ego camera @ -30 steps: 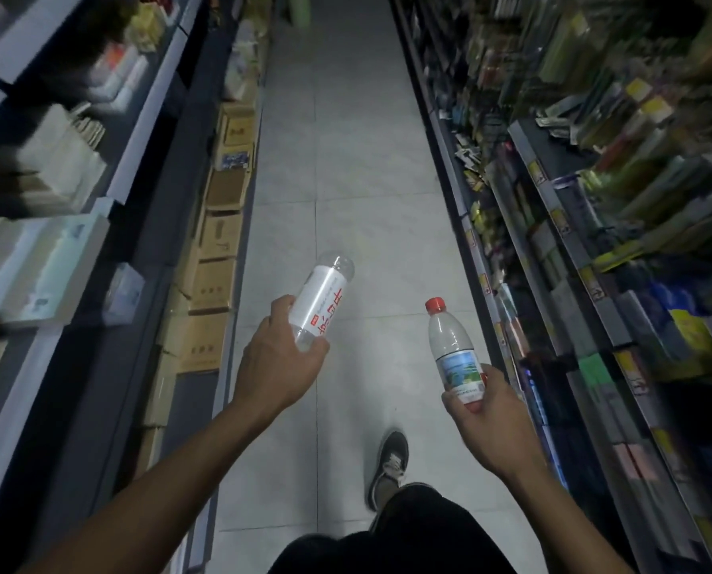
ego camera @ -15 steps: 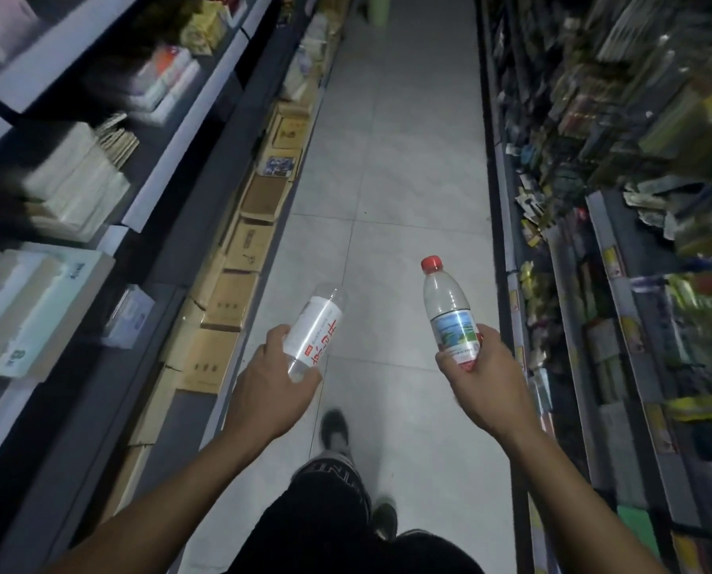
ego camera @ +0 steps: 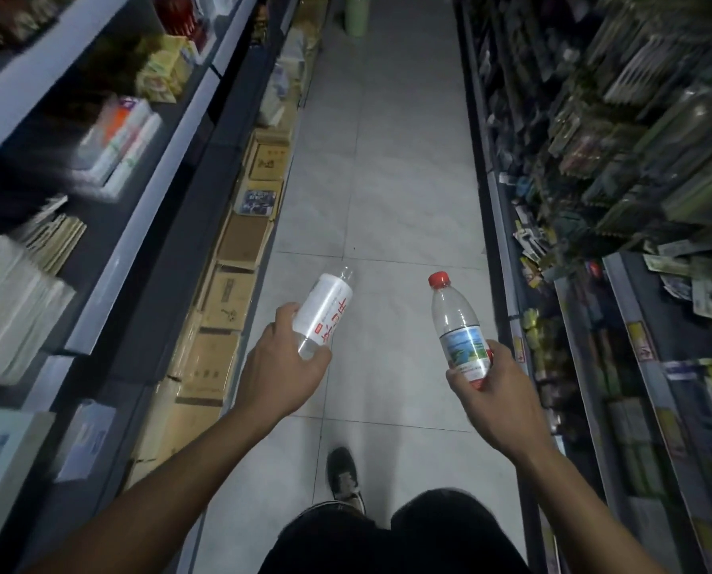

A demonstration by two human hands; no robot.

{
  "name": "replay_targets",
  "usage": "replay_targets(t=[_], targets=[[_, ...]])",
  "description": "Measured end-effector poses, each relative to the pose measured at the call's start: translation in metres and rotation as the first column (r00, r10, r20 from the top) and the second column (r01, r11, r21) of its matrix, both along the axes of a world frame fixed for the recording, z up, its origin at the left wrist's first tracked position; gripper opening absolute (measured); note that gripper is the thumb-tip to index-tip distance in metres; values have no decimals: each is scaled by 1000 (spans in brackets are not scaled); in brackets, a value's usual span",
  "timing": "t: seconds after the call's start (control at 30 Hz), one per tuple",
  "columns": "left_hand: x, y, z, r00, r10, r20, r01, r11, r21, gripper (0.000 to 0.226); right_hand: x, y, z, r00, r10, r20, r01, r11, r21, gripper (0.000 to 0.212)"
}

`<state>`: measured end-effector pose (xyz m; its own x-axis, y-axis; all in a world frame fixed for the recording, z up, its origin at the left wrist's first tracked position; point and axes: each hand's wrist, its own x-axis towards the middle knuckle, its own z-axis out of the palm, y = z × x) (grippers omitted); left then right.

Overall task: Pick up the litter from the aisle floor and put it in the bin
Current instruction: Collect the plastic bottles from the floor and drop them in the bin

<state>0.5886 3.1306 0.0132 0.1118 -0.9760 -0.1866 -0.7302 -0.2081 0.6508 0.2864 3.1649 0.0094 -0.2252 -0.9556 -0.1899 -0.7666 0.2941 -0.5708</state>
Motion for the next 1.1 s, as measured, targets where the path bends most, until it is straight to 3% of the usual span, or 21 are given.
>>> replay_targets(t=[0.23, 0.57, 1.1], targets=[[-9, -123, 10, 999, -32, 10, 32, 999, -17, 69, -9, -69, -8, 998, -62, 10, 61, 998, 27, 46], [-68, -304, 2, 998, -55, 27, 55, 998, -9, 70, -58, -244, -27, 989, -133, 66, 132, 991, 25, 48], [-78, -503, -20, 987, 154, 47, -157, 985, 69, 71, -76, -574, -12, 993, 74, 88, -76, 997, 16, 36]])
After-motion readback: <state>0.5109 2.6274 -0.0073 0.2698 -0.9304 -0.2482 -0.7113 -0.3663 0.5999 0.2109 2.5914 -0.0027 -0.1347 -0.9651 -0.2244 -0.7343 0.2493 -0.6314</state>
